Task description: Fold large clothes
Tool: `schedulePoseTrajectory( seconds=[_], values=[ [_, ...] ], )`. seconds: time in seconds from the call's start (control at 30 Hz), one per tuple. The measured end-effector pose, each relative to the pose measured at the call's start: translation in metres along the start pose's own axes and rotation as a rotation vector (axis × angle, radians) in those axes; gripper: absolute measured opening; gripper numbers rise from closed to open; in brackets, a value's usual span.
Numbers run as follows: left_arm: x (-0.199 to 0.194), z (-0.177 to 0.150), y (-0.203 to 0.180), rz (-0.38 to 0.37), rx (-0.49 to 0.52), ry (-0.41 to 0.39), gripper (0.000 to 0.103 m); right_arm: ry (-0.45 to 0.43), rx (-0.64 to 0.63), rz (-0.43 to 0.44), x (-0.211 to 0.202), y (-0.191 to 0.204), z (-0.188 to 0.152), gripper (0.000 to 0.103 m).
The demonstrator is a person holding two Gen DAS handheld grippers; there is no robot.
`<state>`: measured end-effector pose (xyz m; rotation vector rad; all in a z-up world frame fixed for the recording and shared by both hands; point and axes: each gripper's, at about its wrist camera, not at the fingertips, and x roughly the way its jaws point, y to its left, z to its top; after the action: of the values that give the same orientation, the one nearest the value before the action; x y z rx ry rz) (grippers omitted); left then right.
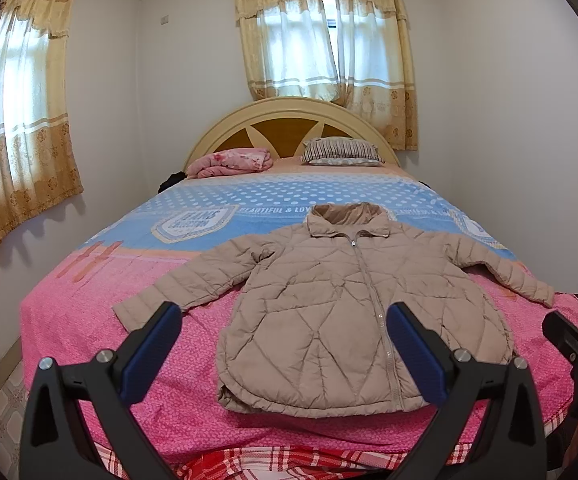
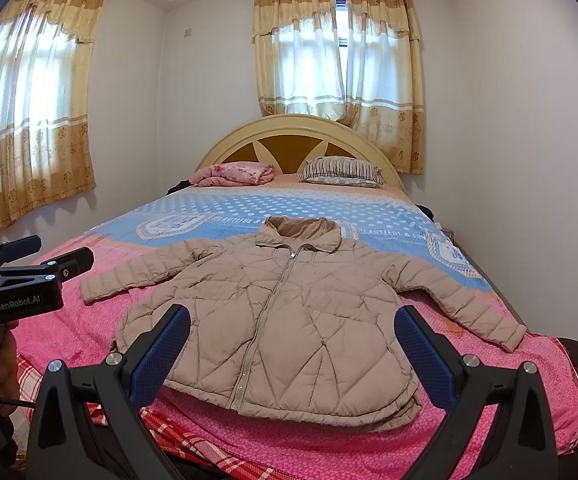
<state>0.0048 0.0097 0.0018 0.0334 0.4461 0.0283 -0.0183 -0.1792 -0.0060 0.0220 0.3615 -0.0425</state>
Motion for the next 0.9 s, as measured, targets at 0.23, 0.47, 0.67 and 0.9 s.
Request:
schedulePoseTrajectory(
  seconds=[0.23,0.47,0.67,0.9],
  values=[
    [-0.0006,-0.0008,0.0011,0.006,-0.006,-0.006,0.103,0.005,0.001,0.003,0.0015,0.0005,-0.0020,0.102],
    [-0.0014,-0.0002,0.0022,0.008,-0.012,-0.011,0.103,0.006,0.001,0.002,0.0019,0.0008,-0.0024,0.102],
    [-0.0011,0.0011,0.0030,0.009,-0.010,-0.013,0.103,0.007,0.001,0.002,0.0022,0.0009,-0.0031,0.102],
    [-0.0010,0.0029,0.0031,0.012,-0.012,-0.013,0.103,0.007,0.000,0.005,0.0024,0.0016,-0.0045,0.102]
  ],
)
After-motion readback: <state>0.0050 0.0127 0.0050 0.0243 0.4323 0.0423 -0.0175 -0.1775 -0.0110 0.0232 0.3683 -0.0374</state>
